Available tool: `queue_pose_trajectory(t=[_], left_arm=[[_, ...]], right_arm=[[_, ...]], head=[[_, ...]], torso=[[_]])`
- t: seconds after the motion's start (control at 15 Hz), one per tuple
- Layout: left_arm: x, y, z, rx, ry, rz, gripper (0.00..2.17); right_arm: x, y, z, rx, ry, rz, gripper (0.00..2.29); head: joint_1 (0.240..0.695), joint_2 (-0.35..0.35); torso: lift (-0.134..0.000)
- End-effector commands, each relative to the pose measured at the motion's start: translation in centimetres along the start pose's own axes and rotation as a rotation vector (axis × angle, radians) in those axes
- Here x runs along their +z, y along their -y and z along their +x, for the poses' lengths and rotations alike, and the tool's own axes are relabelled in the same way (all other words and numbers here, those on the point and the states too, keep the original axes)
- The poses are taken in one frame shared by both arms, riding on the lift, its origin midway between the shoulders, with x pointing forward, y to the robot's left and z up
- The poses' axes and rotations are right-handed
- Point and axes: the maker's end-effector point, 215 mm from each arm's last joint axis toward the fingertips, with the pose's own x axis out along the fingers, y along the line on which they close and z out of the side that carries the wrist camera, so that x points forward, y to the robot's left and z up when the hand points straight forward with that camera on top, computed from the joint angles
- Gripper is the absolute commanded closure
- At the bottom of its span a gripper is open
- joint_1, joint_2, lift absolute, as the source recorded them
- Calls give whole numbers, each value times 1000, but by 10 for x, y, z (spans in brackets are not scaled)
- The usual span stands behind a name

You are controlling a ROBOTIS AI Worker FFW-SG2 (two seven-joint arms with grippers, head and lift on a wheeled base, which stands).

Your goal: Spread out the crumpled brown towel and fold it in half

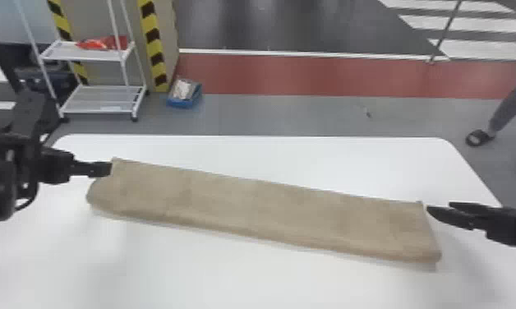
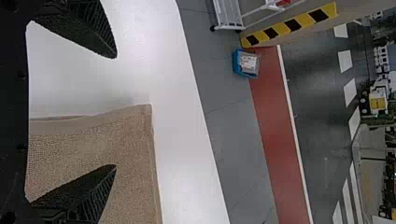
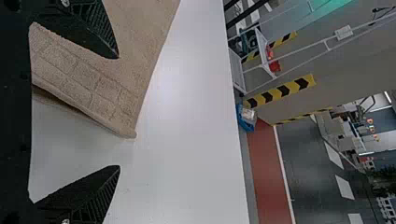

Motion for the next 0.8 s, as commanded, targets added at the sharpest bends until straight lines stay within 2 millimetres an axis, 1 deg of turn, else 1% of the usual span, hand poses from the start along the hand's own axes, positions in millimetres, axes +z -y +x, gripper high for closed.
queue_pose_trajectory(t=[0.0, 0.53, 0.73], left_arm=[[-1, 0, 0, 0, -1, -1, 39], [-4, 0, 0, -2, -6, 2, 39], [-2, -3, -1, 3, -3, 5, 39]], right_arm=[[-3, -1, 0, 1, 0, 6, 33], [0, -2, 1, 3, 4, 3, 33], [-1, -1, 0, 1, 2, 3, 33]], head=[[695, -57], [695, -54], [695, -53]], torso=[[-124], [-124], [-124]])
